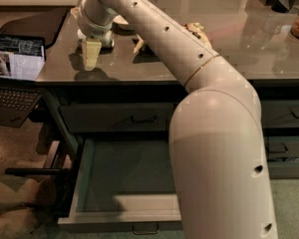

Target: Pick 7up can from middle drawer and place on counter

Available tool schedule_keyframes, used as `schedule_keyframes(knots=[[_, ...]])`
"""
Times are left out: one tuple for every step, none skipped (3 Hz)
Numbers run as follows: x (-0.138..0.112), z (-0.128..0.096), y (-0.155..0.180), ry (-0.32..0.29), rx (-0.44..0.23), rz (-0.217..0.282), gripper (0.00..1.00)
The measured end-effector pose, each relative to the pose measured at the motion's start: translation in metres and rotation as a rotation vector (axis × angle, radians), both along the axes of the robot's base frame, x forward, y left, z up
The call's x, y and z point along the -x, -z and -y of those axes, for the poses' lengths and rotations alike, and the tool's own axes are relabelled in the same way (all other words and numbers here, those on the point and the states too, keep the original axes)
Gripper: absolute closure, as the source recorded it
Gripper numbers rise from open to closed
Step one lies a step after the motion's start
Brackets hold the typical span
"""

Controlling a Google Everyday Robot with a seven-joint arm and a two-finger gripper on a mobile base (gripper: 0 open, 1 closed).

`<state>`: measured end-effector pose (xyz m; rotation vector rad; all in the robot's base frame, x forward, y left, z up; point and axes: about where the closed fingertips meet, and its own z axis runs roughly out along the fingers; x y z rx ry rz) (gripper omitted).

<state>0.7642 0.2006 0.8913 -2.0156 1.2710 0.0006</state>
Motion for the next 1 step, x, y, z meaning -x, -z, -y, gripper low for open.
schedule_keyframes(knots=[[0.0,0.0,0.0,0.0,0.0,0.0,0.0]])
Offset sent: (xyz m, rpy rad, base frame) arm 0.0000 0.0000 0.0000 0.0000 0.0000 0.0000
